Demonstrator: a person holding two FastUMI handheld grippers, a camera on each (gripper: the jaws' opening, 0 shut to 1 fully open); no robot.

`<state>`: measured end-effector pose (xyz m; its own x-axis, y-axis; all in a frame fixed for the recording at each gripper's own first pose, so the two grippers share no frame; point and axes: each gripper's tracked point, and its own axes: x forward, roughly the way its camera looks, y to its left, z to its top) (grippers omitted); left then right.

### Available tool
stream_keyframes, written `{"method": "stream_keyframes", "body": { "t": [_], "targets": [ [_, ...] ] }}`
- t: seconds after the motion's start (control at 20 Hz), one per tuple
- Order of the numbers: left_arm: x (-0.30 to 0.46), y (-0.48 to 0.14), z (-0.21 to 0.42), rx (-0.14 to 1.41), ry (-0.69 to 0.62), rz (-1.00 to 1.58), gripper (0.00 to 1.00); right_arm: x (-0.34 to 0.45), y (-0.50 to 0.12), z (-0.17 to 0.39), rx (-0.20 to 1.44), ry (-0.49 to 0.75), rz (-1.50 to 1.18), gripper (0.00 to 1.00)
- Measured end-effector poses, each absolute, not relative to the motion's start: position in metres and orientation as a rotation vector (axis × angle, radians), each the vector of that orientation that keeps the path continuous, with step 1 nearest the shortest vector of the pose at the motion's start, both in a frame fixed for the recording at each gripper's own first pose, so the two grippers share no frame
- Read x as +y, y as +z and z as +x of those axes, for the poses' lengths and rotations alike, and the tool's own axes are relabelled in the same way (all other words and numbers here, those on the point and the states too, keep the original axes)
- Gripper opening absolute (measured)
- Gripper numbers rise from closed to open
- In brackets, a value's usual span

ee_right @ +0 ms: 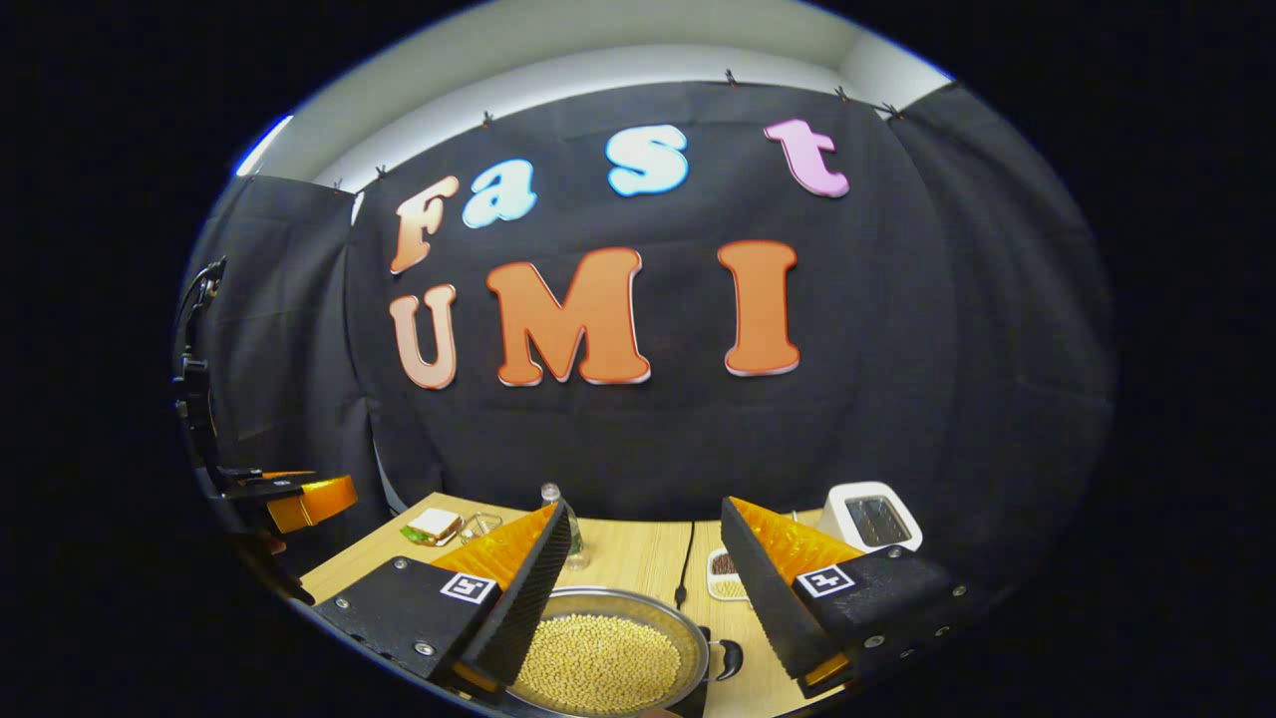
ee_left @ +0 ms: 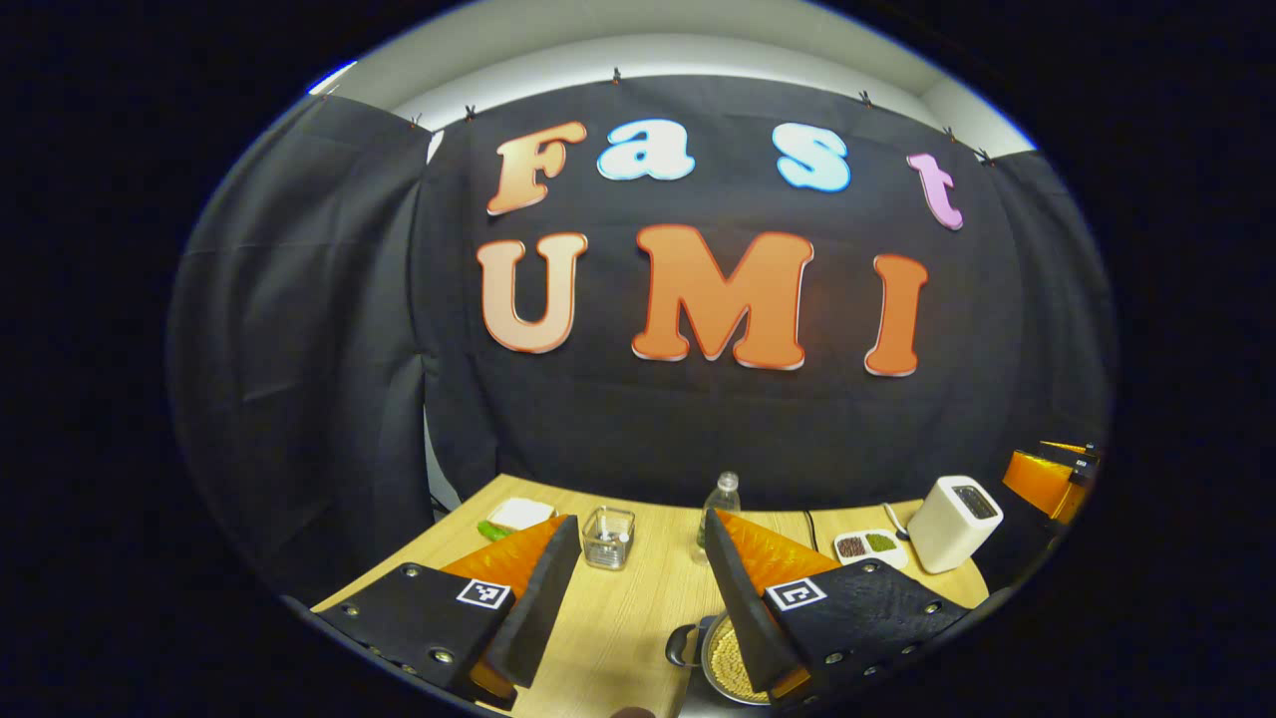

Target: First push the handle of the pot to place it horizontally, then grasp the pot with both hands and set it on the induction cooktop.

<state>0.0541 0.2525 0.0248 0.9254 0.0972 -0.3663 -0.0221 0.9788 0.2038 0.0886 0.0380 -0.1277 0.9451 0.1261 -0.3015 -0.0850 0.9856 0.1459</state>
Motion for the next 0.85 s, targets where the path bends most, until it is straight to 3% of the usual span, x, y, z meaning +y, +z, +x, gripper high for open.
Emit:
{"method": "stream_keyframes", "body": {
  "t": [0.4,0.6,0.65,0.75,0.8,0.85],
  "targets": [
    [0.252,0.163,0.044,0.094,0.087,0.164,0.76,0.050,-0.004,0.064,0.039,0.171,0.070,0.94],
    [0.249,0.207,0.034,0.000,0.075,0.139,0.75,0.056,0.017,0.051,-0.005,0.186,0.056,0.94],
    [0.246,0.214,0.031,-0.017,0.067,0.133,0.75,0.055,0.018,0.051,-0.002,0.192,0.061,0.99],
    [0.243,0.224,0.023,-0.040,0.060,0.135,0.75,0.057,0.015,0.047,0.008,0.204,0.064,0.91],
    [0.240,0.224,0.021,-0.043,0.054,0.138,0.75,0.057,0.013,0.046,0.015,0.204,0.067,0.97],
    [0.239,0.225,0.019,-0.049,0.052,0.142,0.75,0.055,0.012,0.046,0.020,0.201,0.071,0.95]
  ]
}}
